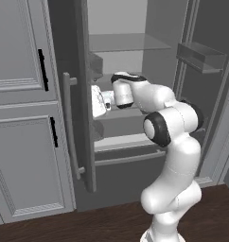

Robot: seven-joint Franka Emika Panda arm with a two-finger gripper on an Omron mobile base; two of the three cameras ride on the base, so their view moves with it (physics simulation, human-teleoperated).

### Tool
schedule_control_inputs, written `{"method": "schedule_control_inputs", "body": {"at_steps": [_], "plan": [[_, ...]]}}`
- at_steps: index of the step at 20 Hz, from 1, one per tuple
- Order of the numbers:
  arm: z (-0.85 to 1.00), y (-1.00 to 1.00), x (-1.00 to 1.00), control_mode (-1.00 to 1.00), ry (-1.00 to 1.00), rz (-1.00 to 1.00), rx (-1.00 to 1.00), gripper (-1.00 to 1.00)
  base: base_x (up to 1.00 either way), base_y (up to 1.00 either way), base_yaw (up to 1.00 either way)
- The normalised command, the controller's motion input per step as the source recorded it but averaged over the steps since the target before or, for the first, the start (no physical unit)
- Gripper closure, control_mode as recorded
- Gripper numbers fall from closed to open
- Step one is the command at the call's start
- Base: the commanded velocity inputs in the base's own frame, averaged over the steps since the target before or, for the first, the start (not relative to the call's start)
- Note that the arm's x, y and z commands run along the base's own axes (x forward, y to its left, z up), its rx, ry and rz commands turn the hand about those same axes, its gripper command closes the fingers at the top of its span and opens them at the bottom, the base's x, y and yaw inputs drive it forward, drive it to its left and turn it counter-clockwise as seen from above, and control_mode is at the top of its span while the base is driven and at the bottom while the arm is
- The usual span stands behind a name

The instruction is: Take the strawberry from the fridge and place it on top of the pancake, located on the dining counter.

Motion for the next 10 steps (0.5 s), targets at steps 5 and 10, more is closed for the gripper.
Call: {"method": "schedule_control_inputs", "body": {"at_steps": [5, 10], "plan": [[0.03, 0.81, 0.00, -1.00, 0.01, -0.15, -0.17, -1.00, 0.00, 0.00, 0.00], [0.00, 0.24, 0.00, -1.00, 0.00, -0.05, -0.03, -1.00, 0.00, 0.00, 0.00]]}}
